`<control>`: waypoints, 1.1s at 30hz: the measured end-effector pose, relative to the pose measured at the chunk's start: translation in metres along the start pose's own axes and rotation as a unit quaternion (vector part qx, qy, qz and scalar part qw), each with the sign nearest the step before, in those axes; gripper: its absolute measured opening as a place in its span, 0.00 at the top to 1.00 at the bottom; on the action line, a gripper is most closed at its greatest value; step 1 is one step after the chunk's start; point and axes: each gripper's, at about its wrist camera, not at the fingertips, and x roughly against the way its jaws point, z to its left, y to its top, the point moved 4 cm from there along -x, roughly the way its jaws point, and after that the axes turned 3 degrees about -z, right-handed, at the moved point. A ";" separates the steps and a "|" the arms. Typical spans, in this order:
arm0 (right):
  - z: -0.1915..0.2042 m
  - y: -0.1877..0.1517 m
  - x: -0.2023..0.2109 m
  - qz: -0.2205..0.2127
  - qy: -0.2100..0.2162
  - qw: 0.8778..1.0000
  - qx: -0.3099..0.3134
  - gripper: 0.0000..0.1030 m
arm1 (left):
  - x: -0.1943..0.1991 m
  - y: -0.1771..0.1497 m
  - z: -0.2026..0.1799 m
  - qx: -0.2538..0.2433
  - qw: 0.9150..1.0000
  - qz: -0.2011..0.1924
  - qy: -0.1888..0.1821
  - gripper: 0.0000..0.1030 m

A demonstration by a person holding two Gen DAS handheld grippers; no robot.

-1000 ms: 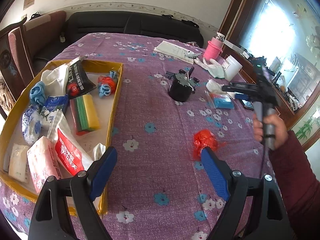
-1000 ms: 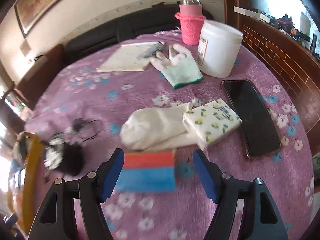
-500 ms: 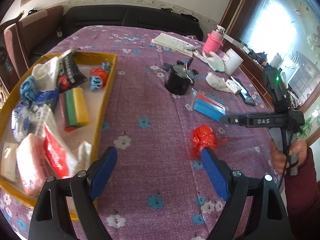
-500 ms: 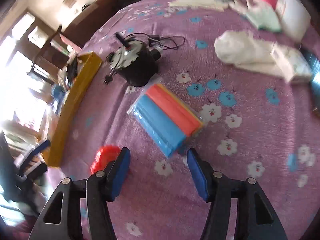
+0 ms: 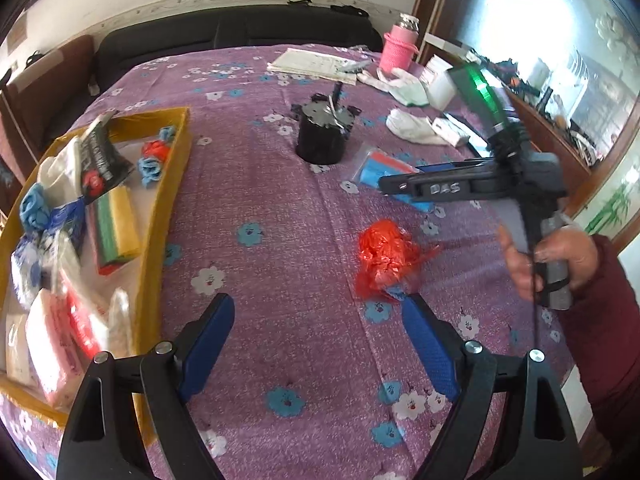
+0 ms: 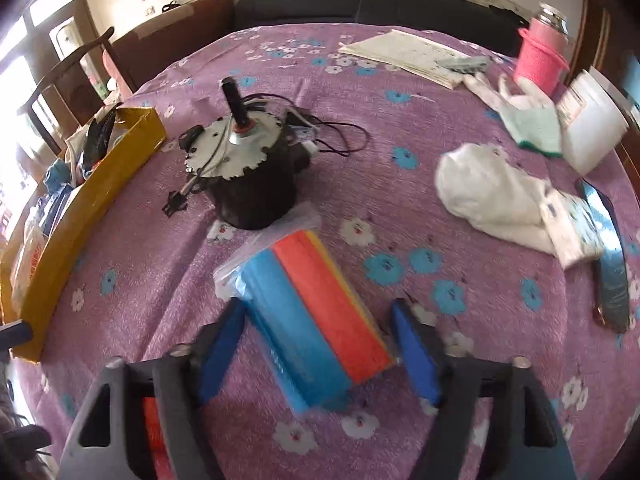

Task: Organize soft objects
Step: 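Grasp the bagged blue and red sponges with the right gripper, then grasp the red mesh bag with the left gripper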

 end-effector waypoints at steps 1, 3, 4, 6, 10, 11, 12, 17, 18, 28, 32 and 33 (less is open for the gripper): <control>-0.005 -0.003 0.003 0.003 0.002 1.000 -0.007 0.44 | -0.004 0.002 -0.003 -0.005 1.000 0.003 0.000 0.17; -0.014 -0.010 0.008 0.008 -0.001 1.000 -0.021 0.45 | -0.013 0.005 -0.012 -0.019 1.000 0.007 -0.002 0.17; -0.019 -0.015 0.012 0.009 -0.001 1.000 -0.027 0.45 | -0.019 0.007 -0.018 -0.030 0.999 0.010 -0.004 0.17; -0.030 -0.027 0.021 0.010 -0.004 0.999 -0.040 0.45 | -0.028 0.009 -0.028 -0.049 0.999 0.016 -0.007 0.17; -0.044 -0.045 0.034 0.010 -0.003 0.998 -0.058 0.45 | -0.052 0.013 -0.046 -0.087 0.996 0.032 -0.003 0.18; -0.046 -0.049 0.037 0.011 -0.004 0.998 -0.060 0.45 | -0.058 0.014 -0.050 -0.094 0.995 0.036 -0.003 0.18; -0.046 -0.052 0.039 0.011 -0.005 0.998 -0.060 0.45 | -0.062 0.015 -0.051 -0.098 0.994 0.039 -0.001 0.18; -0.042 -0.065 0.045 0.012 -0.012 0.998 -0.059 0.45 | -0.082 0.014 -0.058 -0.106 0.993 0.057 0.015 0.22; -0.041 -0.066 0.046 0.012 -0.010 0.998 -0.061 0.45 | -0.081 0.015 -0.059 -0.108 0.993 0.050 0.021 0.40; -0.015 -0.068 0.068 -0.011 0.004 0.999 -0.049 0.48 | -0.016 0.020 -0.034 -0.028 0.999 -0.009 -0.030 0.67; 0.008 -0.058 0.077 -0.020 0.013 0.999 -0.031 0.49 | 0.019 0.020 -0.003 0.016 0.998 -0.043 -0.033 0.67; 0.014 -0.055 0.078 -0.022 0.017 0.999 -0.027 0.49 | 0.025 0.021 0.005 0.025 0.998 -0.049 -0.028 0.67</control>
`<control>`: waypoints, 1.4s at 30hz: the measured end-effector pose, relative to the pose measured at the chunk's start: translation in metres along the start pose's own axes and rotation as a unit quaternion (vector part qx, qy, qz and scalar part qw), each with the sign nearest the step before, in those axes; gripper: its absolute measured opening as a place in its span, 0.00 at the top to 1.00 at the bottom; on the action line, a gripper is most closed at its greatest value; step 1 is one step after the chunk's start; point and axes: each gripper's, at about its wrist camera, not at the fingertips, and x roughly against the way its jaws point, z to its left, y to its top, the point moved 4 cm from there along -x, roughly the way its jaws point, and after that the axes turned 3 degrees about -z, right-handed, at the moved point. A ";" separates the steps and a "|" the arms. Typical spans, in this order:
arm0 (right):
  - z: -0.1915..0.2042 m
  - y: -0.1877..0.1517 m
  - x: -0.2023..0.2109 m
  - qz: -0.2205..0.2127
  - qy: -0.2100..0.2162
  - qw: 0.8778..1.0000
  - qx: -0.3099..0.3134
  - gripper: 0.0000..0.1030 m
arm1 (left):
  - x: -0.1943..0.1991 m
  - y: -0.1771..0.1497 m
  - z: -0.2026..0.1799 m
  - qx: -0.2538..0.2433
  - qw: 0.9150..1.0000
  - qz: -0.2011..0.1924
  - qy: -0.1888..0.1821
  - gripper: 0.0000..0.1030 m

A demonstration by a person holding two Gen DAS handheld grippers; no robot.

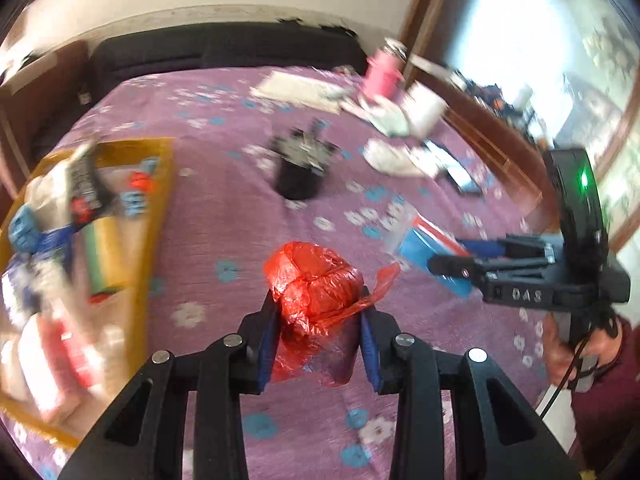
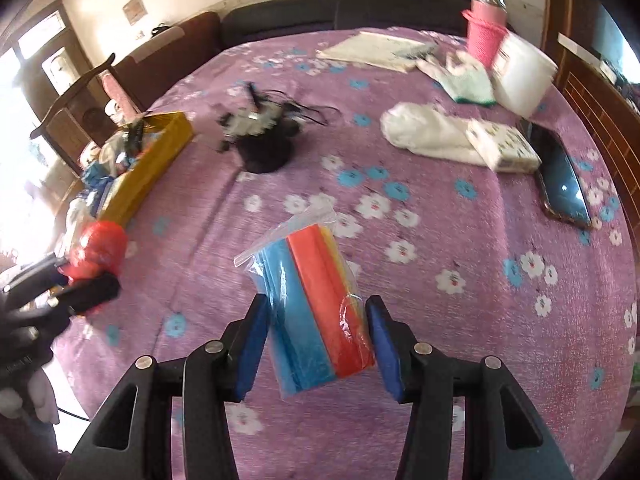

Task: Organize soft objects
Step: 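Grasp the red mesh bag with the left gripper, then carry the red mesh bag and sponges into the tray and release both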

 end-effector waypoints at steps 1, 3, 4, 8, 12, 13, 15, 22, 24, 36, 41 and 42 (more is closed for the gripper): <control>0.007 0.002 0.001 -0.002 0.004 1.000 0.005 0.49 | 0.007 0.001 0.010 0.010 1.000 -0.008 0.008 0.67; 0.023 0.006 0.003 -0.004 0.015 1.000 0.015 0.48 | 0.022 0.002 0.034 0.029 0.999 -0.023 0.032 0.66; 0.033 0.008 0.004 -0.006 0.020 1.000 0.020 0.48 | 0.030 0.002 0.048 0.041 0.998 -0.031 0.047 0.66; 0.067 0.018 0.001 -0.007 0.037 0.998 0.046 0.48 | 0.052 -0.003 0.106 0.084 0.990 -0.045 0.101 0.66; 0.108 0.029 -0.007 -0.006 0.049 0.996 0.079 0.48 | 0.067 -0.008 0.163 0.099 0.980 -0.037 0.167 0.66; 0.117 0.031 -0.009 -0.005 0.053 0.995 0.085 0.48 | 0.070 -0.008 0.174 0.101 0.978 -0.036 0.177 0.66; 0.136 0.037 -0.015 -0.004 0.060 0.993 0.098 0.48 | 0.074 -0.006 0.197 0.105 0.974 -0.034 0.196 0.66; 0.201 0.063 -0.039 -0.003 0.068 0.988 0.139 0.48 | 0.057 -0.003 0.248 0.120 0.969 -0.016 0.216 0.66; 0.216 0.068 -0.045 -0.005 0.063 0.987 0.150 0.48 | 0.050 -0.005 0.258 0.127 0.968 -0.011 0.215 0.65; 0.271 0.084 -0.077 0.013 0.073 0.983 0.168 0.48 | 0.060 -0.014 0.267 0.164 0.967 -0.032 0.190 0.29; 0.294 0.067 -0.063 0.025 0.120 0.975 0.183 0.48 | 0.090 -0.014 0.259 0.164 0.965 -0.076 0.191 0.23; 0.299 0.061 -0.061 0.032 0.132 0.973 0.187 0.48 | 0.096 -0.015 0.258 0.166 0.964 -0.082 0.193 0.21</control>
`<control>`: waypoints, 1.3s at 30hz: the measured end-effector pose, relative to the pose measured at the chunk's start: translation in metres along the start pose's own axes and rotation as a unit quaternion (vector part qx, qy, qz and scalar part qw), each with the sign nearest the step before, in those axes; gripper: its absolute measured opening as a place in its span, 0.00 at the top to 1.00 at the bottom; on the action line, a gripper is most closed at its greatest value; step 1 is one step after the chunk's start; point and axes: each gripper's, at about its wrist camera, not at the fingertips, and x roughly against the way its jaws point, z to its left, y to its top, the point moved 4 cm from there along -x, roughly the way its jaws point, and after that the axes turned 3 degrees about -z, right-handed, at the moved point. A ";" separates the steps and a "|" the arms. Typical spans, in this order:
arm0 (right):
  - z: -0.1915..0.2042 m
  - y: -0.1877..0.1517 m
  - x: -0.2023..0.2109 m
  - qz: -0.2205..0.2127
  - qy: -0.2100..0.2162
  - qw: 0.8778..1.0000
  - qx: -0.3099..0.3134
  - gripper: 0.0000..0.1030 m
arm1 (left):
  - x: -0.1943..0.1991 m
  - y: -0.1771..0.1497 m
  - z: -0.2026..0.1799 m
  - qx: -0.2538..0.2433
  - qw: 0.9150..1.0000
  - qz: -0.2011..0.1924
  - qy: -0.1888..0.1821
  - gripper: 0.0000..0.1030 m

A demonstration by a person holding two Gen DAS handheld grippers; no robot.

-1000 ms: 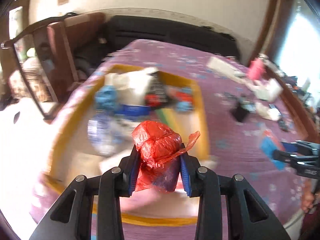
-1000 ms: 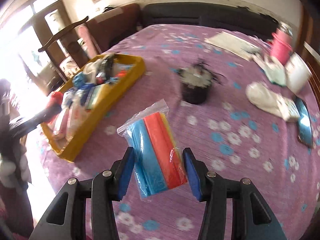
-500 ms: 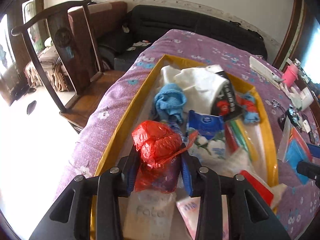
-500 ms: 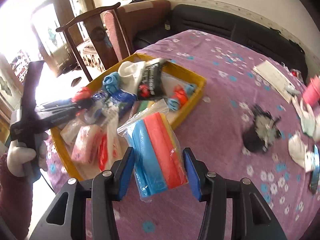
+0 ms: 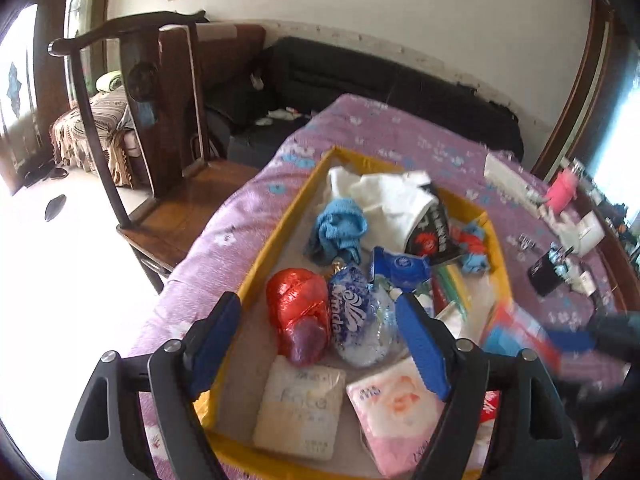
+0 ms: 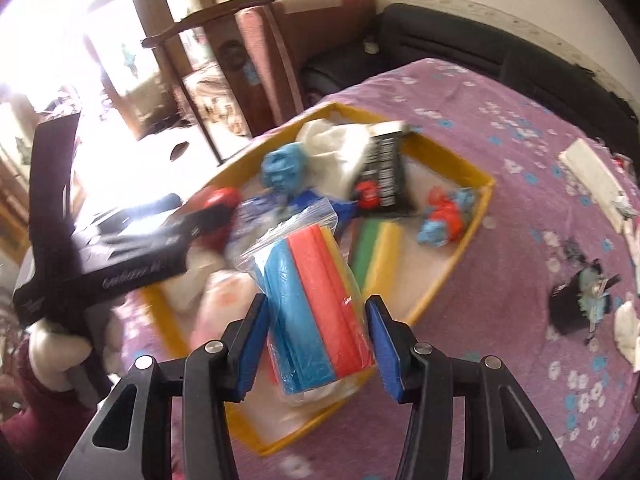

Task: Organize soft objects
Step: 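Carry the red mesh bag and sponges into the tray and release both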

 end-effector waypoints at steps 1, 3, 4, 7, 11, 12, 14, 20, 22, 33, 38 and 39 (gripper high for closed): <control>0.006 -0.004 0.000 0.005 0.010 1.000 0.004 0.48 | 0.005 0.000 0.001 -0.001 1.000 -0.006 0.005 0.20; 0.017 -0.015 -0.004 0.021 0.027 0.999 0.013 0.48 | 0.008 0.002 0.001 -0.007 1.000 -0.014 0.018 0.20; 0.019 -0.018 -0.008 0.030 0.029 0.999 0.016 0.48 | 0.009 0.002 0.001 -0.010 1.000 -0.016 0.025 0.20; 0.014 -0.024 -0.024 0.047 0.016 0.999 0.006 0.48 | 0.010 0.001 0.000 -0.016 0.999 -0.022 0.042 0.20; 0.005 -0.013 -0.030 0.035 -0.013 0.999 0.000 0.48 | 0.010 -0.002 -0.004 -0.029 0.997 -0.026 0.068 0.20; 0.005 -0.012 -0.032 0.036 -0.014 0.999 0.000 0.48 | 0.011 -0.002 -0.006 -0.032 0.996 -0.028 0.072 0.20; 0.003 -0.008 -0.038 0.035 -0.017 0.999 0.003 0.48 | 0.013 -0.003 -0.009 -0.038 0.995 -0.031 0.081 0.20; 0.027 -0.018 -0.041 0.043 -0.007 0.998 0.042 0.48 | 0.021 -0.005 -0.014 -0.051 0.993 -0.037 0.101 0.19; 0.035 -0.024 -0.044 0.046 -0.017 0.997 0.066 0.47 | 0.022 -0.005 -0.014 -0.049 0.993 -0.038 0.104 0.18; 0.022 -0.026 -0.023 -0.006 -0.026 0.998 0.060 0.29 | 0.033 -0.006 -0.027 -0.062 0.990 -0.042 0.119 0.13; 0.009 -0.035 0.007 -0.037 -0.013 0.999 0.037 0.27 | 0.038 -0.005 -0.039 -0.071 0.989 -0.045 0.124 0.12; 0.003 -0.036 0.013 -0.042 -0.017 0.998 0.032 0.26 | 0.040 -0.005 -0.042 -0.075 0.988 -0.046 0.125 0.12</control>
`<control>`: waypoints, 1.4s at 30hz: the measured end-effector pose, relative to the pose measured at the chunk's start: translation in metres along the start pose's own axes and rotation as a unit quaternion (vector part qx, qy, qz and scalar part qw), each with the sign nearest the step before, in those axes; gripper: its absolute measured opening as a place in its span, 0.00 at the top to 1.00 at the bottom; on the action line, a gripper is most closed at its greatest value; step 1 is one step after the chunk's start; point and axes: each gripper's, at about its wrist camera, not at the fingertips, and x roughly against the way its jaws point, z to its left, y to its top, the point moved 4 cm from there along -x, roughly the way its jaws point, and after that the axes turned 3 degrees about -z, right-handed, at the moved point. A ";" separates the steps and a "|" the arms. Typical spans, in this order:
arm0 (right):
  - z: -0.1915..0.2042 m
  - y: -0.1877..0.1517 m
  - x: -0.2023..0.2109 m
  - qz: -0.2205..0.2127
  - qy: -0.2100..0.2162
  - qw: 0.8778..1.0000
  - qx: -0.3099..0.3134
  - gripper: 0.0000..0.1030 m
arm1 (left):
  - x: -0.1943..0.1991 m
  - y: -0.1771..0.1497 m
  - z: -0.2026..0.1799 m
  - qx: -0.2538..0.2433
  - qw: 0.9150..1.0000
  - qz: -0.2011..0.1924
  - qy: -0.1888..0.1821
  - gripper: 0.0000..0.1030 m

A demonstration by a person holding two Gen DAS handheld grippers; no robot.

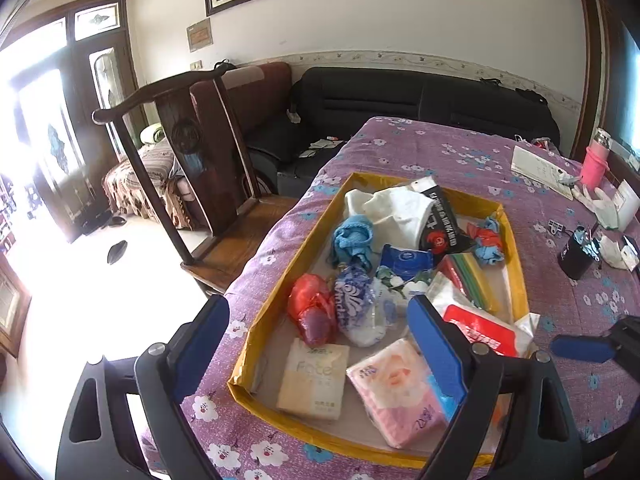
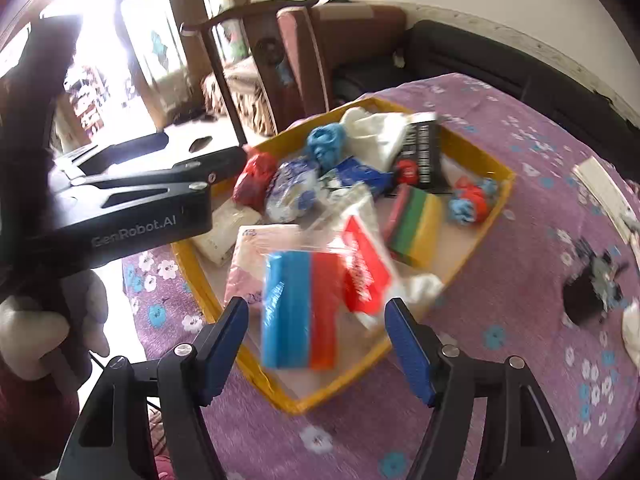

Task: Organize soft objects
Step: 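Carry the red mesh bag and sponges into the tray and release both, then move both open grippers back over the table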

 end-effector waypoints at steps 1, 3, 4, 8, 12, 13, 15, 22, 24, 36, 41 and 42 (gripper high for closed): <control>-0.006 -0.003 0.006 -0.005 -0.004 1.000 -0.004 0.26 | 0.002 0.001 -0.003 -0.003 1.000 -0.001 0.002 0.12; -0.018 -0.009 0.017 -0.012 -0.013 1.000 -0.016 0.26 | 0.005 0.003 -0.011 -0.009 1.000 -0.002 0.005 0.12; -0.026 -0.012 0.023 -0.016 -0.017 0.999 -0.024 0.26 | 0.007 0.004 -0.016 -0.013 1.000 -0.003 0.007 0.11; -0.058 -0.027 0.045 -0.028 -0.038 0.997 -0.059 0.25 | 0.015 0.006 -0.036 -0.030 0.999 -0.008 0.007 0.08; -0.090 -0.043 0.061 -0.035 -0.052 0.994 -0.093 0.24 | 0.023 0.007 -0.069 -0.061 0.998 -0.011 -0.004 0.07; -0.097 -0.048 0.065 -0.036 -0.055 0.993 -0.101 0.24 | 0.025 0.006 -0.076 -0.068 0.998 -0.012 -0.007 0.07; -0.112 -0.057 0.073 -0.039 -0.061 0.991 -0.116 0.24 | 0.028 0.006 -0.093 -0.083 0.996 -0.011 -0.013 0.07; -0.159 -0.090 0.103 -0.051 -0.088 0.981 -0.163 0.24 | 0.035 0.001 -0.155 -0.138 0.990 -0.008 -0.039 0.07; -0.170 -0.099 0.109 -0.053 -0.094 0.978 -0.176 0.24 | 0.036 -0.002 -0.170 -0.150 0.988 -0.006 -0.046 0.07; -0.227 -0.142 0.131 -0.059 -0.117 0.960 -0.248 0.23 | 0.021 -0.030 -0.251 -0.216 0.972 0.034 -0.089 0.07; -0.239 -0.151 0.133 -0.060 -0.118 0.956 -0.263 0.23 | 0.011 -0.042 -0.269 -0.228 0.967 0.057 -0.101 0.07; -0.240 -0.151 0.133 -0.060 -0.119 0.955 -0.265 0.23 | 0.008 -0.044 -0.272 -0.228 0.966 0.062 -0.104 0.07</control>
